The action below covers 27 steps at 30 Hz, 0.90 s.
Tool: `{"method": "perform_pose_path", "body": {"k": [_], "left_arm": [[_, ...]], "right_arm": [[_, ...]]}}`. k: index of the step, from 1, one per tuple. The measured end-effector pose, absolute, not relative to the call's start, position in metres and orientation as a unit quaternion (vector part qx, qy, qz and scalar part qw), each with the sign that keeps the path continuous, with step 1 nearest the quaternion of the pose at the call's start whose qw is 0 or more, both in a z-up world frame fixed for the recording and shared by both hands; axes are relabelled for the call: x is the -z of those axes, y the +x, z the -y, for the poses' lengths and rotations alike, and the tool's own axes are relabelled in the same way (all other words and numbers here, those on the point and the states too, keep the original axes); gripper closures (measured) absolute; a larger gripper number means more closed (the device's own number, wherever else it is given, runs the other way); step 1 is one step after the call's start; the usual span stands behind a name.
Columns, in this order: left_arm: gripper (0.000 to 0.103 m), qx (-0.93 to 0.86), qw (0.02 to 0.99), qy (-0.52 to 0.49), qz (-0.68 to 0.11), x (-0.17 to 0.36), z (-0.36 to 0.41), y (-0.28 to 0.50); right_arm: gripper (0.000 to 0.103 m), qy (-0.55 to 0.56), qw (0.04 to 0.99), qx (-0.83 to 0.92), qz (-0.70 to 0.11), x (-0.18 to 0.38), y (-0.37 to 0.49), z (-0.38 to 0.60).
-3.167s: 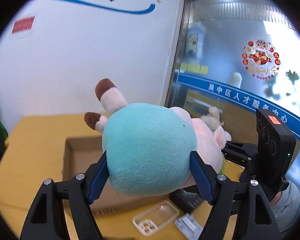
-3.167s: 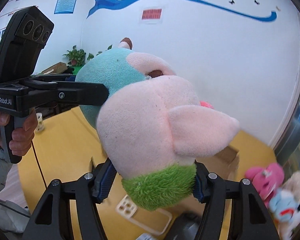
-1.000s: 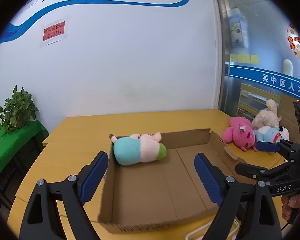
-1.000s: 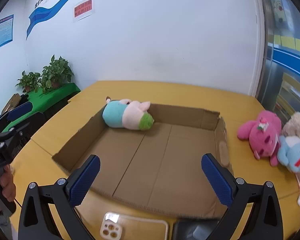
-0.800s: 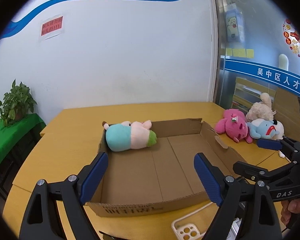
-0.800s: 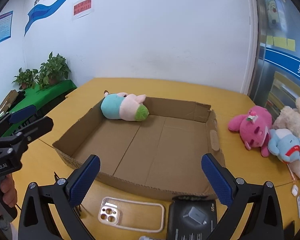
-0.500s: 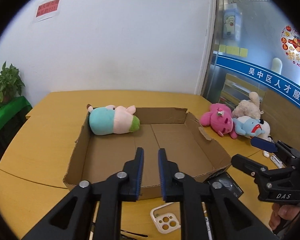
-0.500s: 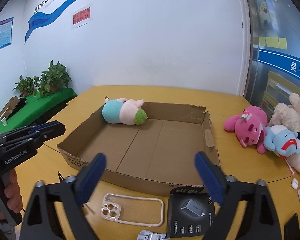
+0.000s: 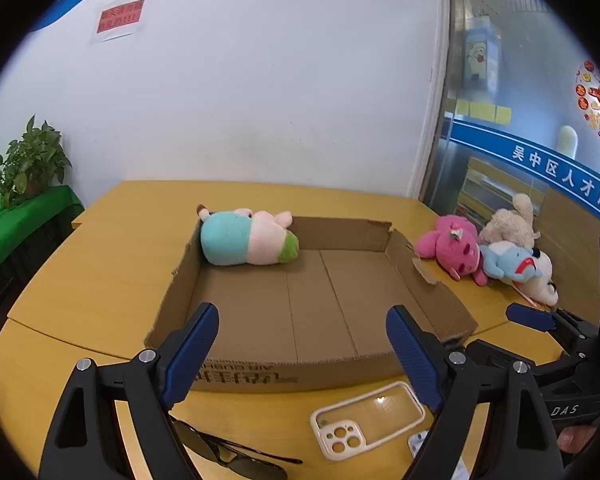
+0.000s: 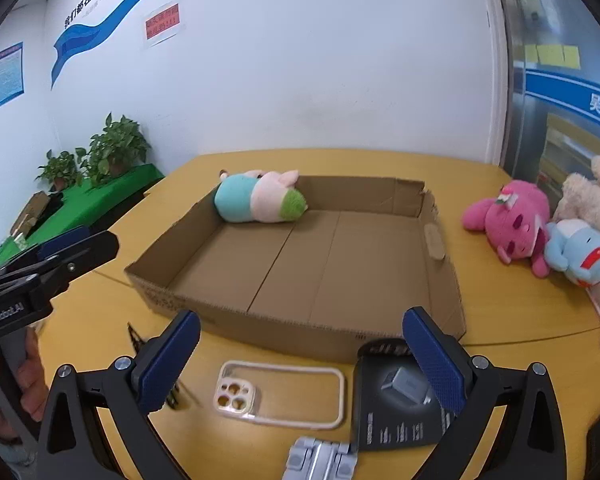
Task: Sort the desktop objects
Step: 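Move both grippers back toward the grey phone stand on the table, then grasp the grey phone stand with both grippers together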
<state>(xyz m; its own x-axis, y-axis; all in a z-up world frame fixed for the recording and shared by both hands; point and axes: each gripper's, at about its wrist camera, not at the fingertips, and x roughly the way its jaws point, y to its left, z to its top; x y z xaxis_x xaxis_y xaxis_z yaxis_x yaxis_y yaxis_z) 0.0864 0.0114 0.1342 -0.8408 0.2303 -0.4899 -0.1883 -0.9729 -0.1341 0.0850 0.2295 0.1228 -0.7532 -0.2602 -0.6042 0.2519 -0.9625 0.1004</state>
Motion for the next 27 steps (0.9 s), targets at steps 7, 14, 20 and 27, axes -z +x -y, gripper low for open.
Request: {"method": "perform_pose_path", "body": {"k": [7,14,20,27], "left_arm": [[0.017,-0.93,0.164,-0.327,0.036,-0.084,-0.025,0.099],[0.017,-0.884,0.221,-0.406,0.065,-0.038,-0.056,0.097],[0.017,-0.837,0.259,-0.472,0.098,-0.005,-0.075,0.092],[0.018,-0.789,0.305,-0.516,0.136,0.022,-0.098,0.087]], "right_arm": [[0.0,0.413,0.181,0.892,0.005,-0.055,0.121,-0.246],[0.0,0.505,0.165,0.847,0.015,0.009,0.141,-0.253],[0.023,0.516,0.155,0.842,-0.001,0.031,0.154,-0.246],[0.031,0.494,0.149,0.856,-0.016,0.035,0.166,-0.239]]}}
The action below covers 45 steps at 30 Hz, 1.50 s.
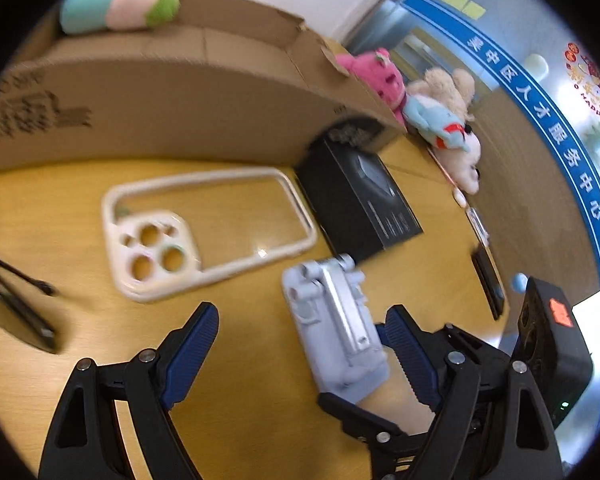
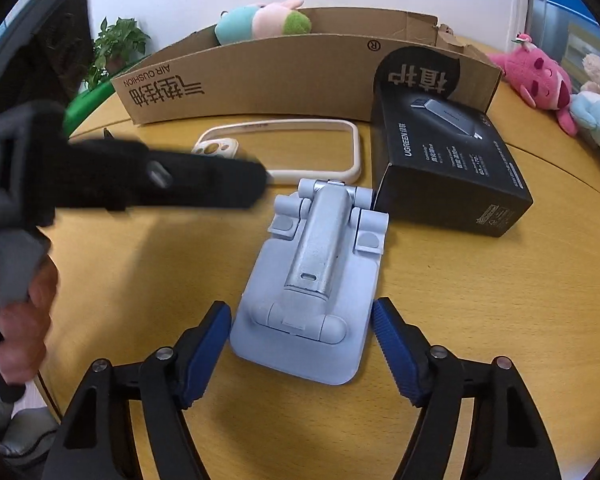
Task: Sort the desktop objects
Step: 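Grasp the grey phone stand with both grippers together, then carry the phone stand with both grippers and release it inside the box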
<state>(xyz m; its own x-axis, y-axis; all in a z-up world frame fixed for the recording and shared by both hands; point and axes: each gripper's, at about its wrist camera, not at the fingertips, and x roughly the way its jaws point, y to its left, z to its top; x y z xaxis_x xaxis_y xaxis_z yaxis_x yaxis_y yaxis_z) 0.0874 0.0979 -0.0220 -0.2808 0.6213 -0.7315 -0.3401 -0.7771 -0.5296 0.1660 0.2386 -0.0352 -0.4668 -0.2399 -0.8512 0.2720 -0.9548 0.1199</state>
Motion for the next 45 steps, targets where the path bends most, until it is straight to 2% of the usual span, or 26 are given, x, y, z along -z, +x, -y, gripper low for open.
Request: {"method": "perform_pose_path", "body": {"k": [7,8,10,12,14,28,45], "left_arm": [[0.02,-0.775,0.322,-0.527,0.132,0.033,-0.113,0.091],[0.026,-0.776,0.323,-0.527,0.126,0.033,-0.114,0.092],[0.029,-0.787,0.307,-0.526,0.101,0.031,-0.118,0.093],[0.043,-0.798,0.287,-0.524,0.073,0.03,-0.119,0.095],[0.052,-0.803,0.27,-0.526,0.074,0.03,-0.111,0.095],[0.055,-0.816,0.26,-0.51,0.077,0.017,-0.103,0.096],[0.055,-0.875,0.252,-0.406,0.072,-0.067,-0.079,0.062]], "right_arm": [[0.033,0.483,0.171,0.859,0.001,0.038,0.173,-0.239],[0.037,0.481,0.18,0.858,0.003,0.038,0.174,-0.237],[0.043,0.479,0.184,0.858,0.009,0.037,0.176,-0.236],[0.043,0.478,0.188,0.858,0.012,0.037,0.174,-0.235],[0.043,0.476,0.188,0.859,0.014,0.037,0.175,-0.235],[0.045,0.458,0.197,0.866,0.025,0.02,0.181,-0.226],[0.045,0.368,0.209,0.906,-0.019,-0.063,0.135,-0.201]]}}
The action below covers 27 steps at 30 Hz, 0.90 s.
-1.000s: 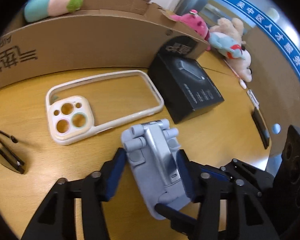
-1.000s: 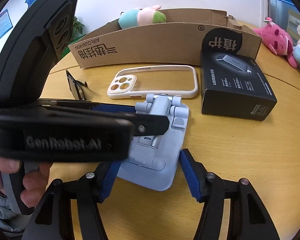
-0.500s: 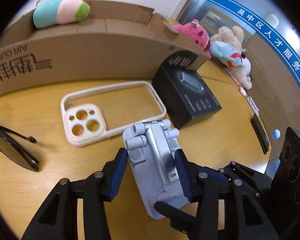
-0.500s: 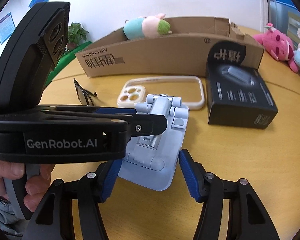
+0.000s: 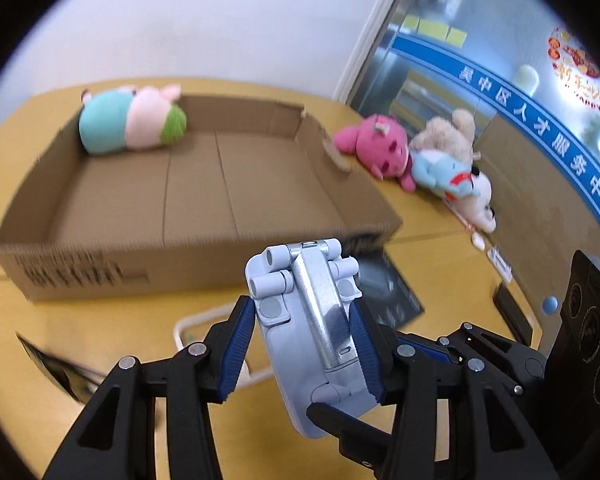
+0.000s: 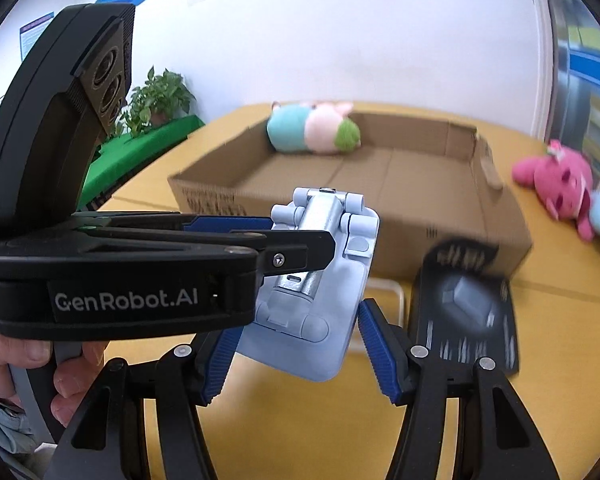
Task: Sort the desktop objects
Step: 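Carry the phone stand with both grippers and release it inside the box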
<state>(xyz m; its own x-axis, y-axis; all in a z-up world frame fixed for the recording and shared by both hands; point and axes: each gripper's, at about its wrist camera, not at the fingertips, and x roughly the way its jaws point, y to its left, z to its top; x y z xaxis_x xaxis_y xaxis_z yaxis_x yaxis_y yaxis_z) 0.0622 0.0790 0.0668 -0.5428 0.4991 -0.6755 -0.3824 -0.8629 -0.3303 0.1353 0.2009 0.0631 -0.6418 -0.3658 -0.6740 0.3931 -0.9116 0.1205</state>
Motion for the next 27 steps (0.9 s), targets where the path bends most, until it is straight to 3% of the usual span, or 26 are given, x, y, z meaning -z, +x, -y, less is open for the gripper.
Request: {"method": "perform_pose_path", "body": {"k": [15,27], "left_arm": [[0.055,-0.913,0.229,-0.333,0.055,-0.13,-0.048,-0.011],[0.055,-0.923,0.168,-0.341,0.054,-0.127,0.013,-0.068]], "right_arm": [[0.045,0.316,0.224,0.921,-0.035,-0.122,0.048,-0.166],[0.045,0.331,0.278,0.902,-0.015,-0.116,-0.033,-0.104]]}}
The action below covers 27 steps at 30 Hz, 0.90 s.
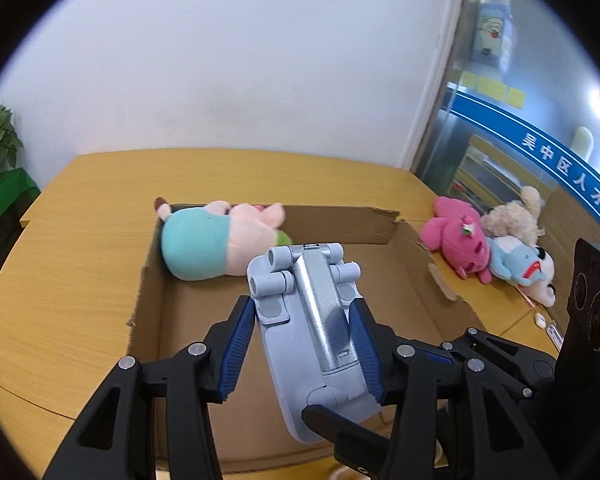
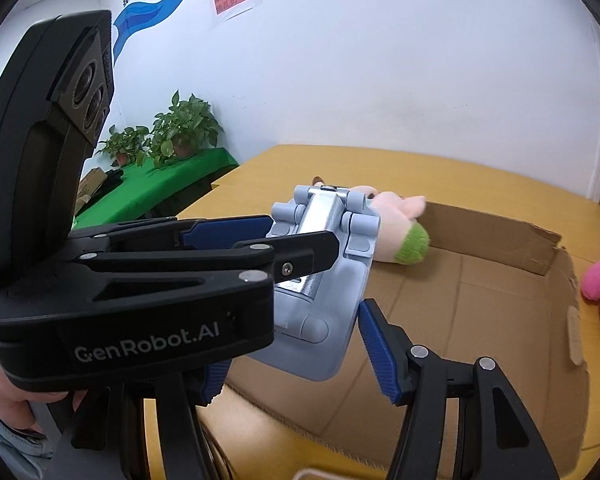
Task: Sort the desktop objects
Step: 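Carry the phone stand with both grippers and release it inside the box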
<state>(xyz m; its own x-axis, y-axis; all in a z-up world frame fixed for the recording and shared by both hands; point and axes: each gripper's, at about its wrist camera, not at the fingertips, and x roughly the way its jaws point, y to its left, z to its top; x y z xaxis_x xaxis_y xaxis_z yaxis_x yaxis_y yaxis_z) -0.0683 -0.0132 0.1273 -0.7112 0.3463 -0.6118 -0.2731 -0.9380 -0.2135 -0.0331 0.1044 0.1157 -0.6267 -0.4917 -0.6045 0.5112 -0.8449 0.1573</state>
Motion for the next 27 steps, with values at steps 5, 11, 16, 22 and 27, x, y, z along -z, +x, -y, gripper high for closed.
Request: {"method": "perform_pose_path", "body": {"k": [5,11,16,22,27], "left_arm": [[0.055,-0.918,0.165,-0.354,0.065,-0.121,0.023,-0.104],[0.055,-0.907,0.193,-0.372,0.048,-0.115,-0.01,-0.16],[0.055,-0.895,0.215,-0.389,0.029,-0.103,-0.054,-0.206],[0.055,-0.876,0.222,-0.428,0.022,-0.07,-0.096,-0.256],[0.055,-0.853,0.219,-0.473,0.027,-0.036,-0.114,-0.287]], "right_arm": [[0.045,0.343,0.281,0.896,-0.006,-0.109,-0.073,-0.099],[0.045,0.365,0.254,0.896,0.005,-0.101,-0.12,-0.131],[0.045,0.39,0.223,0.893,0.016,-0.087,-0.164,-0.169],[0.045,0.435,0.201,0.877,0.036,-0.056,-0.217,-0.206],[0.045,0.472,0.192,0.857,0.069,-0.024,-0.248,-0.225]]}}
